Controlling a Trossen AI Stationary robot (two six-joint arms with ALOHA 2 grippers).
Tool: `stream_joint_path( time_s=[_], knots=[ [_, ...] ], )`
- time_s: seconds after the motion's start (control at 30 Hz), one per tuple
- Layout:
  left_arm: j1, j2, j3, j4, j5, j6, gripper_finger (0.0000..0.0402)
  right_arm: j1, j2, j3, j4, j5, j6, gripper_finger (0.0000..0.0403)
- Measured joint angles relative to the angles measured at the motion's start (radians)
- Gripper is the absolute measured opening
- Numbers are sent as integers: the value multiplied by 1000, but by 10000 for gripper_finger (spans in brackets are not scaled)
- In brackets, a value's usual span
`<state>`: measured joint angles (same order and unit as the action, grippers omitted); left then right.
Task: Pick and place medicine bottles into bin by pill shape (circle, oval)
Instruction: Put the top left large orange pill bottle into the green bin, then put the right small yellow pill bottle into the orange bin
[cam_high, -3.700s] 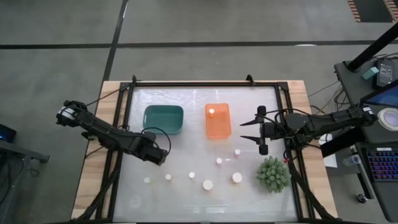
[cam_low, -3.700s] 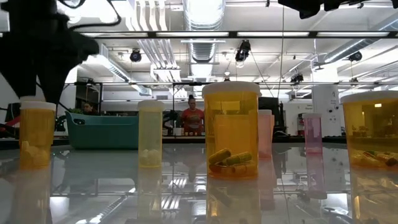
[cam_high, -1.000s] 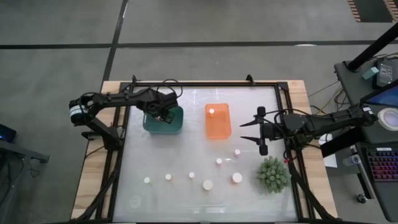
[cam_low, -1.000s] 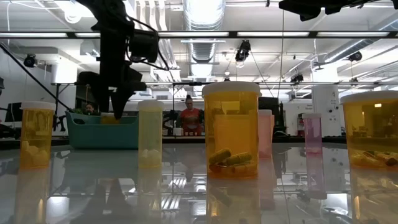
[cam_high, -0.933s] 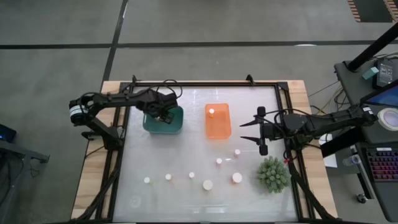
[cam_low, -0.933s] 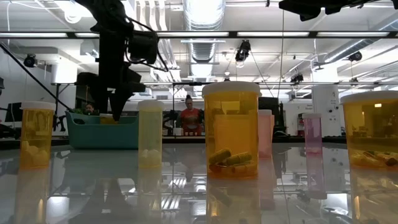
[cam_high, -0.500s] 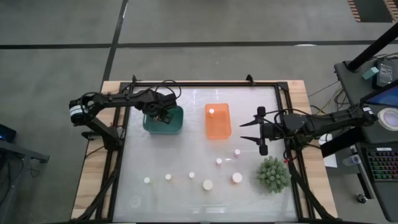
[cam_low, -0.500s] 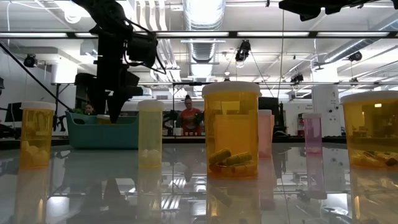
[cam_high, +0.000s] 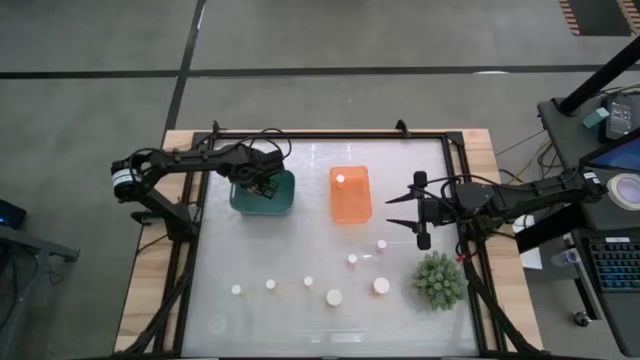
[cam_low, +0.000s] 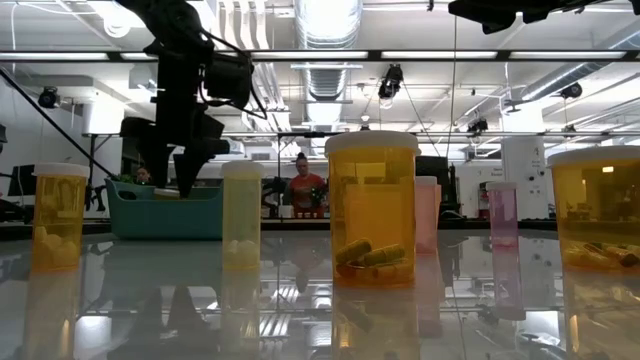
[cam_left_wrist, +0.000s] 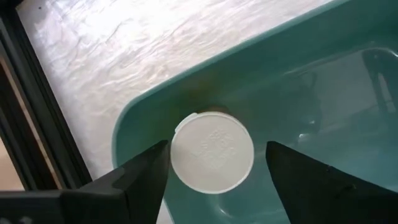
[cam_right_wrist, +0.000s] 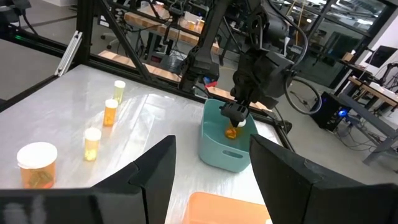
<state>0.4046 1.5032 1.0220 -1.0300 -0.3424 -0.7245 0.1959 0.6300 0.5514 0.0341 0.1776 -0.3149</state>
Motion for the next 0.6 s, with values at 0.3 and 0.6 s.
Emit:
stream_joint_path(
  time_s=[0.3,0.6],
  knots=[
    [0,-1,64,-72,-7,29,252,0,0,0,0,0,0,196],
    [-78,-39,157,-124,-11,51,252,0,0,0,0,0,8,196]
  ],
)
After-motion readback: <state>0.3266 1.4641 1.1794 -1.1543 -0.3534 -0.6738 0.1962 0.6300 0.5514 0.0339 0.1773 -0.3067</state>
